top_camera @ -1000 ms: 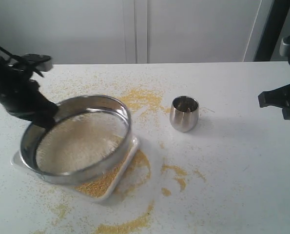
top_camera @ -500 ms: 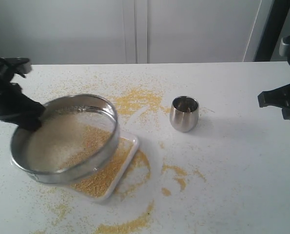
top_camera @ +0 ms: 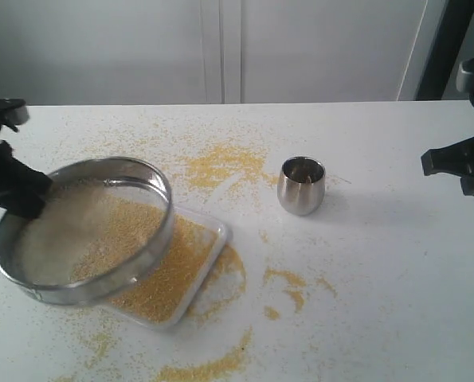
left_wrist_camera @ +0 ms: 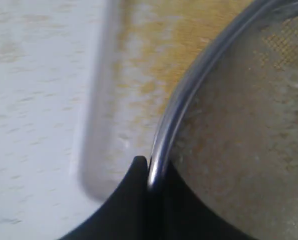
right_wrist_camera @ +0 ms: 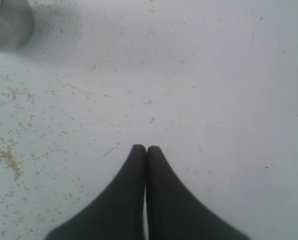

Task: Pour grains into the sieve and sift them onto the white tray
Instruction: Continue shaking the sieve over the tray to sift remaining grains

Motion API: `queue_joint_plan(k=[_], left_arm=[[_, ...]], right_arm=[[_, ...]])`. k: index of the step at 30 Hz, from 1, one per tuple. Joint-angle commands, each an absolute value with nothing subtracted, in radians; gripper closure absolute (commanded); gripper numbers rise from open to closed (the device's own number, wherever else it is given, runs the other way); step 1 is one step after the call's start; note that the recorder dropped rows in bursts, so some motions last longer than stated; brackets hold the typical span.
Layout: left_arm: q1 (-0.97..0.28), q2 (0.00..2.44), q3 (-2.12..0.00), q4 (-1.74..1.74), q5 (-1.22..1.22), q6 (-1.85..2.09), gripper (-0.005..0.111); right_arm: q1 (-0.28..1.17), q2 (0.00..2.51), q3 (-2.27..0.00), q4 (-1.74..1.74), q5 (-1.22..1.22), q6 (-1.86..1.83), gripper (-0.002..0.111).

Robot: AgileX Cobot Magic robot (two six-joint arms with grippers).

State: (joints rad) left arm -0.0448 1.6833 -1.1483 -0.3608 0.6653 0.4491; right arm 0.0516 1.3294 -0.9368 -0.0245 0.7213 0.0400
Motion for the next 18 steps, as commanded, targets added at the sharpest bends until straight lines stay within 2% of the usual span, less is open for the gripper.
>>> queue_joint_plan(k=[1,4,7,11,13,16,18], left_arm=[[-0.164,1.642,-1.130,-0.439,0.640,0.553,0.107],[-0.099,1.642,-1.137,-0.335,0.547,0.343,0.107],[-0.020,1.646,-1.141,-0.350,0.591,0.192,0.107],[-0.139,1.626,-1.137,-0.360,0.705,0.456,0.107],[-0.186,1.624,-1.130,-0.271,0.673,0.427,0.107],[-0.115,1.636,-1.141,-0.270,0.624,0.112,0.107],[-0.088,1.629,-1.143,-0.323,0.644,0.197,0.107]], right_arm=[[0.050,1.323,-0.935,-0.030,0.709,0.043,0.108],[0.050,1.323,-0.935,-0.030,0.709,0.043,0.108],[0.050,1.323,-0.935,-0.030,0.709,0.043,0.108],[0.050,1.323,-0.935,-0.030,0.709,0.043,0.108],[0.050,1.323,-0.935,-0.030,0.709,0.043,0.108],[0.050,1.323,-0.935,-0.030,0.709,0.043,0.108],[0.050,1.323,-0.935,-0.030,0.709,0.043,0.108]])
